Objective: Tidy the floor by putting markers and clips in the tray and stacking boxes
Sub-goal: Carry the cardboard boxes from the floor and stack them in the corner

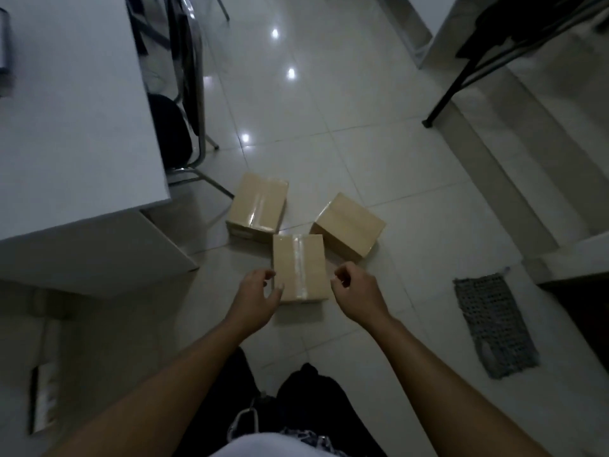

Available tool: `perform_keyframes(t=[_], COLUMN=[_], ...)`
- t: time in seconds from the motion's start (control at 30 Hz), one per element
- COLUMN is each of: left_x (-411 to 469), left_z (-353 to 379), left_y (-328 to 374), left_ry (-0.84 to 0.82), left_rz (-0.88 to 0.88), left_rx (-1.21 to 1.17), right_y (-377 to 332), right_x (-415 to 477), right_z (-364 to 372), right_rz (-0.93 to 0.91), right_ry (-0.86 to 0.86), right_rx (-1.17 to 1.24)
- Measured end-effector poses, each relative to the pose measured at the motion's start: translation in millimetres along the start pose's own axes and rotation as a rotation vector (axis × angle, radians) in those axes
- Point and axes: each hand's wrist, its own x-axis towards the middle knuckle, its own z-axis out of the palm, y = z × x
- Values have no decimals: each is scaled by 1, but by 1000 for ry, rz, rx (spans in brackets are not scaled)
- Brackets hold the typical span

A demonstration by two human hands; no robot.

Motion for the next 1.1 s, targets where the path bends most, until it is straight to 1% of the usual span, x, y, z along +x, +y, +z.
perform_keyframes(t=[0.13, 0.37, 0.47, 0.57, 0.67, 0.73, 0.83, 0.93, 1.0, 1.03, 1.1], left_x=[3, 53, 75, 97, 112, 123, 133, 136, 136, 138, 143], left_z=[37, 54, 57, 59, 53, 51, 53, 70, 89, 108, 147], left_y=[24, 30, 32, 40, 48, 43, 31, 14, 8, 2, -6], left_ry=[-9, 33, 49, 57, 103, 177, 258, 343, 397, 438, 481], left_rz=[-48, -147, -198, -216, -251, -297, -403, -563, -648, -725, -831], left_rx=[-25, -91, -133, -160, -194, -224, -279, -350, -380, -417, -456], right_y=[25, 36, 34, 28, 20, 14, 9, 18, 32, 45, 69], right_x=[17, 71, 89, 117, 147, 170, 204, 243, 267, 284, 312], right_z=[-20, -31, -42, -56, -59, -52, -38, -10, 6, 22, 46], right_rz=[-5, -20, -40, -85, -146, -225, -295, -381, -460, -526, -596], right_ry=[-40, -162, -235, -259, -333, -403, -500, -654, -738, -801, -892], right_rx=[8, -29, -103, -149, -263, -347, -412, -498, -559, -600, -645])
